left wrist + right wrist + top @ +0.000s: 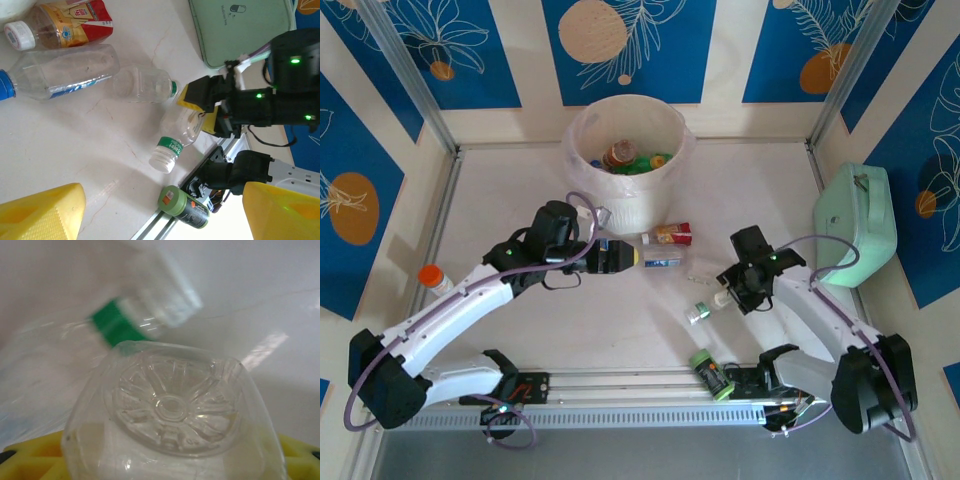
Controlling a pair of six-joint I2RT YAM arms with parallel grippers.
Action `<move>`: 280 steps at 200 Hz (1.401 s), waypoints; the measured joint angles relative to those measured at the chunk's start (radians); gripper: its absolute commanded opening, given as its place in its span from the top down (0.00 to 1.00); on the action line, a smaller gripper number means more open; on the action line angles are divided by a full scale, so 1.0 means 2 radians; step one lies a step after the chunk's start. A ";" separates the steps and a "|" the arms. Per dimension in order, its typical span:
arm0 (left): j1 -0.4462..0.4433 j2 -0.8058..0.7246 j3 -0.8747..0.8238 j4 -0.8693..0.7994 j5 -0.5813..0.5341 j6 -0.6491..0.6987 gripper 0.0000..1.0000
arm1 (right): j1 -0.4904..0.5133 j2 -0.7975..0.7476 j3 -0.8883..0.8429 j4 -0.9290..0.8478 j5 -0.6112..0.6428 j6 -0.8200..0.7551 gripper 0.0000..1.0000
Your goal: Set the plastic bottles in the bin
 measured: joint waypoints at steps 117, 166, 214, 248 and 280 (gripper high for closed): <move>-0.016 0.017 0.001 0.121 0.057 -0.030 0.00 | 0.174 0.073 0.346 -0.006 0.020 -0.204 0.45; -0.025 0.030 0.012 0.169 0.068 -0.038 0.00 | 0.212 0.126 0.419 -0.025 0.019 -0.237 0.44; -0.027 0.033 0.015 0.176 0.061 -0.035 0.13 | 0.231 0.147 0.458 -0.046 0.017 -0.251 0.44; -0.027 0.032 0.015 0.179 0.051 -0.028 0.25 | 0.235 0.156 0.468 -0.053 0.018 -0.255 0.42; -0.030 0.028 0.015 0.178 0.037 -0.023 0.34 | 0.236 0.163 0.476 -0.059 0.021 -0.256 0.38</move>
